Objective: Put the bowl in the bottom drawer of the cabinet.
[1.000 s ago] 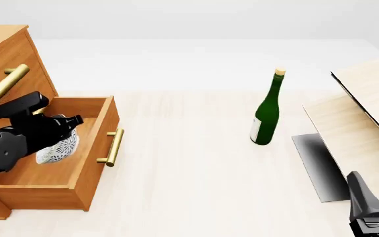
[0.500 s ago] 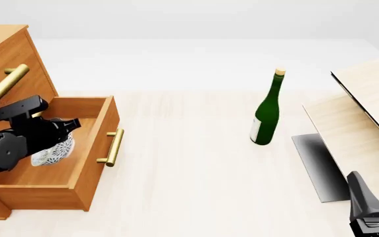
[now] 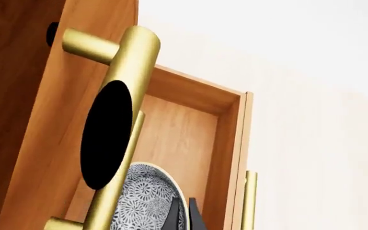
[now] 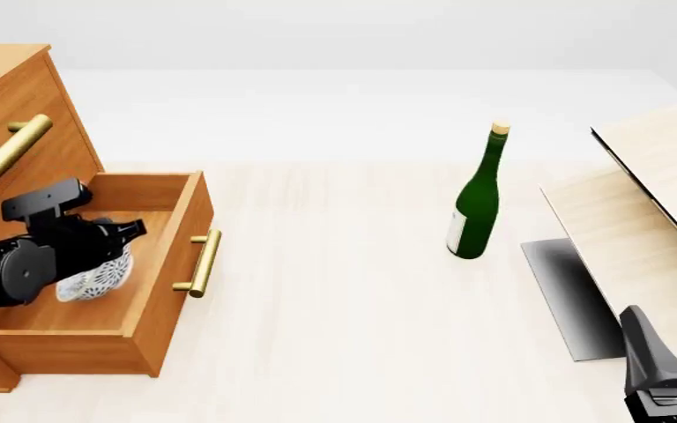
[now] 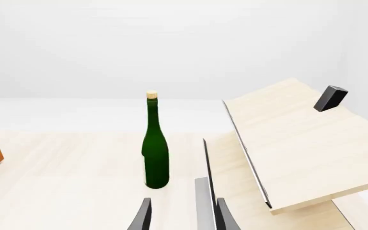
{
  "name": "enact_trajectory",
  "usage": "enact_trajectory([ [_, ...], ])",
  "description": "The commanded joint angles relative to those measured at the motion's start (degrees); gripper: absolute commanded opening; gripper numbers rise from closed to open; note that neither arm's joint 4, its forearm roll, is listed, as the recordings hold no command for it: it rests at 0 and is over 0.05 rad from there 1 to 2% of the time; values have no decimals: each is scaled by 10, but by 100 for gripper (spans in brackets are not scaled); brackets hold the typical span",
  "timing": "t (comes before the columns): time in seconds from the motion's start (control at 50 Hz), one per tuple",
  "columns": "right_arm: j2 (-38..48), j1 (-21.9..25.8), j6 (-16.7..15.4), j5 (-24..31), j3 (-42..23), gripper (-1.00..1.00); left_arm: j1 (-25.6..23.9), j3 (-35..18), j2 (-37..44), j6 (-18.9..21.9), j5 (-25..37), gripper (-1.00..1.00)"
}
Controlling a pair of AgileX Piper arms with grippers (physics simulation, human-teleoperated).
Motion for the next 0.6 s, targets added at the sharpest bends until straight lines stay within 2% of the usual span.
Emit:
enact_trajectory([
  [0.02,0,0,0,0,0,100,8,-1,8,12,-6,-100],
  [0.24,0,0,0,0,0,100,14,7,14,14,-20,-100],
  [0.44,0,0,0,0,0,100,-6,2,59,-2,-48,-100],
  [0.6,0,0,0,0,0,100,-9,3,55,-10,-51,-100],
])
